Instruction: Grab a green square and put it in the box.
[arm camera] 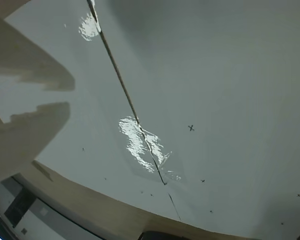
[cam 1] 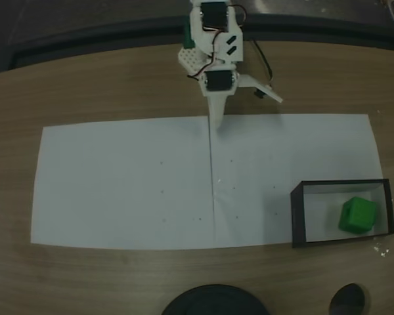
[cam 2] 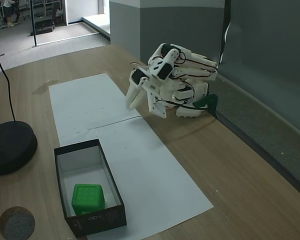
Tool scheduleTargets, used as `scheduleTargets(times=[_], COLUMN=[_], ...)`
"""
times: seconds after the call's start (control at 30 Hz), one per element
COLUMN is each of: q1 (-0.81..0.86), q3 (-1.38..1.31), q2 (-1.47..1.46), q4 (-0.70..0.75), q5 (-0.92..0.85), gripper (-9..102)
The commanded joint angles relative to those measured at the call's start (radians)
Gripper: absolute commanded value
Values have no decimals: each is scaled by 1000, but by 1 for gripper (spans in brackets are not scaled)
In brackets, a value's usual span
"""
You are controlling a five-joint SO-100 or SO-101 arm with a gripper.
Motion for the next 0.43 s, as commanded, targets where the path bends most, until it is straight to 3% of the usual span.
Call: scheduleTargets(times=[0.0,0.1,0.4], q1=[2,-2,2], q3=[-29,-52,-52], q2=[21,21,20], q4=[12,109,109], q5=[48,57,58], gripper=[0,0,0])
